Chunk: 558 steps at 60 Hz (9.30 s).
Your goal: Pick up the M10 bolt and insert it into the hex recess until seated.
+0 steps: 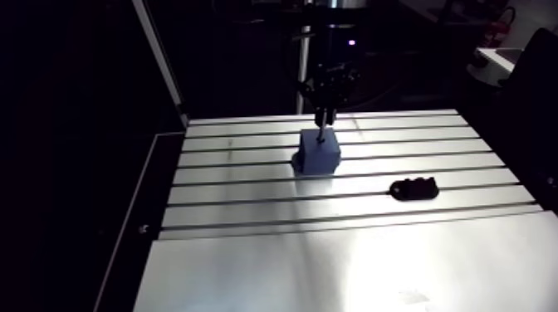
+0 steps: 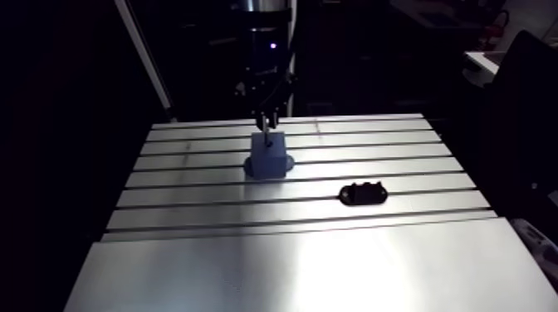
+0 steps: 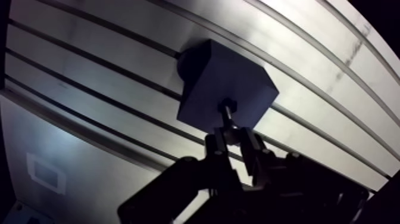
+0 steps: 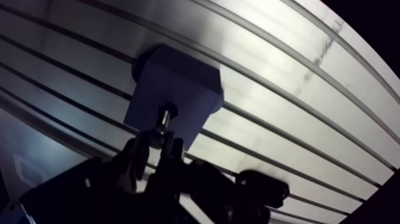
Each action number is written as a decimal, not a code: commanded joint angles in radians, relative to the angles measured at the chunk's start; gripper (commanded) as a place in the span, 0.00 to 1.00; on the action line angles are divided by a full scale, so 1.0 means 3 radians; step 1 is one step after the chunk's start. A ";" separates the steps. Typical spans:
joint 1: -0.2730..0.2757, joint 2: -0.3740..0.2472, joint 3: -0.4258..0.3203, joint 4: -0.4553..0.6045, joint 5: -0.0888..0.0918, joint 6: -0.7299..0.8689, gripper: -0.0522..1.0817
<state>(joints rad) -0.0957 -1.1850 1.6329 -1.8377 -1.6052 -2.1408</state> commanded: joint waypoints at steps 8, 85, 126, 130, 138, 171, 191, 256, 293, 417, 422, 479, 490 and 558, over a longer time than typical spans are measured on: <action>0.0001 -0.0005 0.0015 -0.0012 0.0000 0.0005 0.96; -0.0003 -0.0005 0.0021 -0.0079 0.0005 -0.0004 0.96; -0.0002 0.0016 0.0036 -0.0099 0.0000 0.0000 0.96; 0.0002 0.0016 0.0036 -0.0100 0.0000 -0.0001 0.96; 0.0002 0.0025 0.0045 -0.0099 0.0000 -0.0005 0.96; -0.0013 0.0026 0.0056 -0.0100 0.0000 -0.0015 0.96; -0.0013 0.0026 0.0081 -0.0105 0.0005 -0.0005 0.96; -0.0008 0.0000 0.0082 -0.0157 0.0005 -0.0031 0.97; -0.0008 0.0011 0.0091 -0.0165 0.0005 -0.0036 0.98; -0.0033 0.0057 0.0211 -0.0371 0.0020 -0.0053 0.24; -0.0034 0.0052 0.0205 -0.0390 0.0025 -0.0051 0.20; -0.0033 -0.0081 0.0204 -0.0406 0.0024 0.0503 0.29; -0.0053 -0.0081 0.0220 -0.0412 0.0030 0.0725 0.41; -0.0040 -0.0051 0.0307 -0.0555 0.0020 0.1109 0.55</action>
<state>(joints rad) -0.1072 -1.2049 1.7172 -2.0030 -1.6001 -1.8092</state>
